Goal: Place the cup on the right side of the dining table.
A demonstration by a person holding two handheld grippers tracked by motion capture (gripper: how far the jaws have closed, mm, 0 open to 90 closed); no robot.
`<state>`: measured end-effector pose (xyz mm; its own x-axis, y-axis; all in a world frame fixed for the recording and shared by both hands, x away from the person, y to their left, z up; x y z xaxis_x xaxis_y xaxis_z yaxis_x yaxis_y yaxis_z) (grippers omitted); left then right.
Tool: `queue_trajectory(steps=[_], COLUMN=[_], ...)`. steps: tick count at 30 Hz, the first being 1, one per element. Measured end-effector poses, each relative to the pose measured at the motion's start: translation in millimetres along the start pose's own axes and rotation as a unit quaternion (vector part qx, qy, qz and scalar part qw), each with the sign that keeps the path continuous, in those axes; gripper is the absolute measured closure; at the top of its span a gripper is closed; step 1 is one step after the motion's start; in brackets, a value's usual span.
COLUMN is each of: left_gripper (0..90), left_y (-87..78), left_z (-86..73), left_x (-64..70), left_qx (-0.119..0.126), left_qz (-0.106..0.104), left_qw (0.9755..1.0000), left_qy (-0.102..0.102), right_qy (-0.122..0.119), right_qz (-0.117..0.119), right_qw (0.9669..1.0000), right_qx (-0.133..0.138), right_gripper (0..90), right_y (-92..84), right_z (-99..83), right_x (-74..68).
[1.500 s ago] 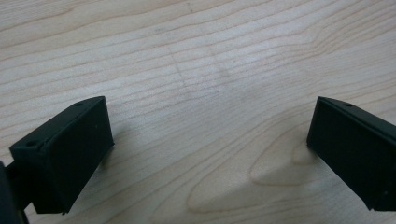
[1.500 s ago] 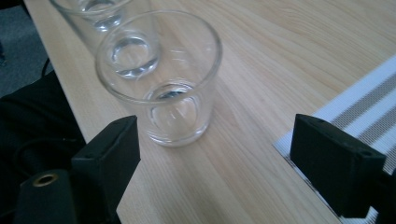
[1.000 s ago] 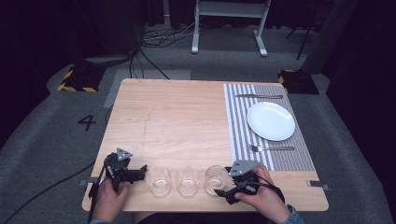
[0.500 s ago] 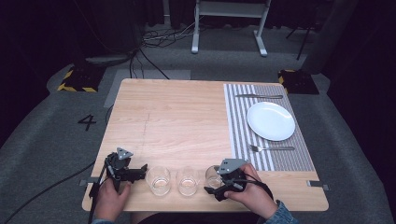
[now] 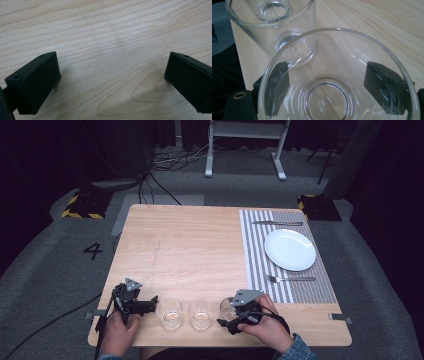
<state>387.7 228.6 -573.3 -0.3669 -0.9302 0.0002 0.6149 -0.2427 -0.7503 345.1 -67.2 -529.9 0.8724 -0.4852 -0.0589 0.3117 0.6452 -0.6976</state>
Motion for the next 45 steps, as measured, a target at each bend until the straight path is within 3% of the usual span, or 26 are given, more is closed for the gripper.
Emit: queue_trajectory(steps=[21,28,37,45], left_gripper=[0.4,0.5,0.5,0.5], left_y=[-0.1,1.2,1.2,1.2], left_z=[-0.1,1.5,1.5,1.5], left_x=[-0.2,-1.0,-1.1,-1.0], left_qx=[0.0,0.0,0.0,0.0], left_qz=[-0.002,0.001,0.001,0.001], left_qw=[1.0,1.0,1.0,1.0], left_qy=[0.002,-0.003,-0.003,-0.003], right_qy=[-0.012,0.006,0.01,0.029], right_qz=[-0.034,-0.038,-0.064,-0.081], right_qw=[0.9994,0.9992,0.9977,0.9959], right_qx=[-0.003,0.013,0.021,0.029], right_gripper=[18.4,17.9,17.5,17.4], right_y=[-26.2,-32.4,-40.7,-42.3], right_z=[40.8,55.4,75.1,91.0], right_x=[27.5,40.9,70.2,96.3])
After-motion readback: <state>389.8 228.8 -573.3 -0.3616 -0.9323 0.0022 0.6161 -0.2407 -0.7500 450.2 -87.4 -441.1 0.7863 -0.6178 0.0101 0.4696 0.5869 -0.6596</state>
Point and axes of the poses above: each handheld gripper's, and its own axes: y roughly forward along the jaws, z roughly out of its top, x roughly to its right, the point moved 9 cm from there along y, roughly forward along the jaws, and after that the axes turned 3 degrees about y, right-handed, at the moved point
